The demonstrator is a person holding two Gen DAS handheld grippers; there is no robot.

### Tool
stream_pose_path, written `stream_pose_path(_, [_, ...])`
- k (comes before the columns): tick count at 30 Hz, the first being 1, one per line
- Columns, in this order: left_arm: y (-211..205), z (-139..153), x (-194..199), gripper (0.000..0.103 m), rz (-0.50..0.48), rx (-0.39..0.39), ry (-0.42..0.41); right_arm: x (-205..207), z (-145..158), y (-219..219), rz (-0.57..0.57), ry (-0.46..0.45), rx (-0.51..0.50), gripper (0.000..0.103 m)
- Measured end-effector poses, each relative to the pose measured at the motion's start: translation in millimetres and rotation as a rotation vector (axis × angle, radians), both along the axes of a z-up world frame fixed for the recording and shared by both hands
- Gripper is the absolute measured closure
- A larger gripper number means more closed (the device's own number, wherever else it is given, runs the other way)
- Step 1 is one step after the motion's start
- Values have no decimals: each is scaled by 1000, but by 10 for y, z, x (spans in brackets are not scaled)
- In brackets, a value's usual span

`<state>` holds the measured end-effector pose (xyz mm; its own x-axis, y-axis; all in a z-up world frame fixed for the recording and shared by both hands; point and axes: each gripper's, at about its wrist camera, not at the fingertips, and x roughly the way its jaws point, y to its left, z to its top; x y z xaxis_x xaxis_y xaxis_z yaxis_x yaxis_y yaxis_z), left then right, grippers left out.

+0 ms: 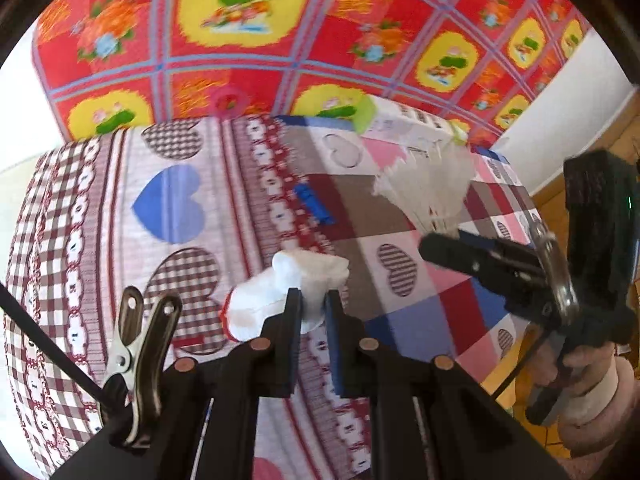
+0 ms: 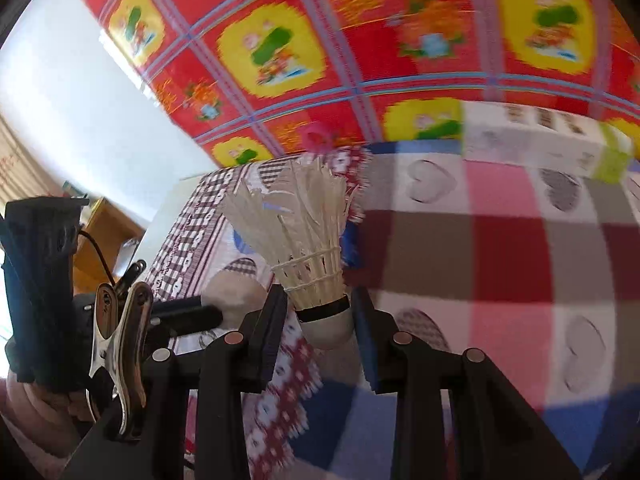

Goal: Collect trash
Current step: 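Grasp the white shuttlecock with the right tool while the left tool holds the sock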

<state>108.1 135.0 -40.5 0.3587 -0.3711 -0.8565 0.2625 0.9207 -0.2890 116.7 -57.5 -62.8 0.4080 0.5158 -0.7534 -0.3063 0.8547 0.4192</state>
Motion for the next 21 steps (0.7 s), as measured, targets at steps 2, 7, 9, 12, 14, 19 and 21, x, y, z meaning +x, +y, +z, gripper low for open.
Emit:
stream_pose_path(2, [-132,52,-16,91,-8,0,-10,-116,29,-186,-30,-3,7,69])
stream_pose_path(7, [-499,184,-116,91,-36,3,-30,-381,100,-605,-90,-17,15,69])
stream_pose_path(9, [-682,241,-180,91,-47,7,-40,-511,132,-797,-119,-23,22,69])
stream_pose_path(12, [-935,305,-289,91,-65,7,-49,-704,181,-1076,-157,-32,20,69])
stream_pose_path(14, [-1131,337,-377,91,-81,2,-50,-832,215,-1258,-181,-39,16,69])
stream_pose_path(19, [-1614,379,-586,91,-121,-20,-42,-1190,300,-1766,-253,-53,6,69])
stream_pose_path(21, [-1808,390,-678,91,-144,-27,-46,-1321,330,-1952,-282,-54,0,69])
